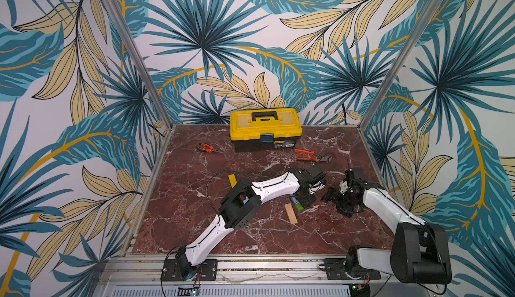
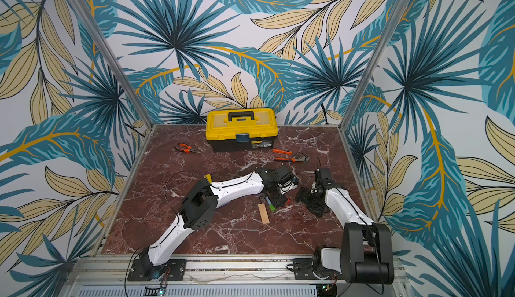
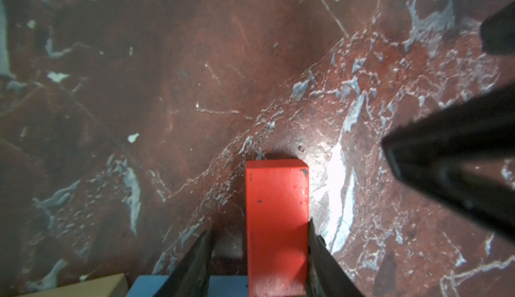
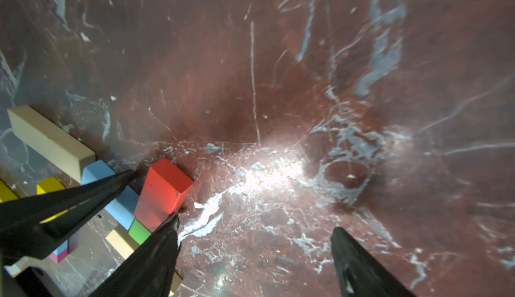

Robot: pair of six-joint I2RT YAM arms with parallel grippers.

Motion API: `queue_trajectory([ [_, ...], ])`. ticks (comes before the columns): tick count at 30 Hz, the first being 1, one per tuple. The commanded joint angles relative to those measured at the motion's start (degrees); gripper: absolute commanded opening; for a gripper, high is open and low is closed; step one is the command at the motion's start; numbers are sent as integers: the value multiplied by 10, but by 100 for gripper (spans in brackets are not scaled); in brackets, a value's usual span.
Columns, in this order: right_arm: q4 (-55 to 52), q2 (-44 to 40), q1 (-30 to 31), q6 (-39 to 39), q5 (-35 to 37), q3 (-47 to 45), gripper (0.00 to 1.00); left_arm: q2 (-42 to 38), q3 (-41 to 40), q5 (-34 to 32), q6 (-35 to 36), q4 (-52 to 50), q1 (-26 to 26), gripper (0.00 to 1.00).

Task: Assemble the letter v with building blocks
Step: Assemble the building block at the center of the board.

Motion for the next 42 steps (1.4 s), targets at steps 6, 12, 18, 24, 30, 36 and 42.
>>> queue_trajectory([
  [6, -13, 40, 34, -9, -12, 13, 87, 11, 19, 6, 0, -5, 3, 55],
  [12, -9, 46, 42, 0, 2, 20, 87, 11, 19, 14, 0, -5, 3, 55],
  [18, -4, 56, 42, 0, 2, 26, 87, 11, 18, 18, 2, -6, 3, 56],
  [24, -11, 74, 43, -5, 12, 37, 87, 11, 17, 17, 1, -6, 3, 56],
  [30, -7, 89, 44, -2, 17, 41, 87, 12, 18, 18, 0, -5, 3, 56],
  [36, 1, 104, 49, 5, 13, 44, 87, 12, 18, 23, 2, -5, 3, 57],
  [42, 9, 118, 52, 8, 1, 47, 87, 11, 17, 24, -1, -5, 3, 57],
])
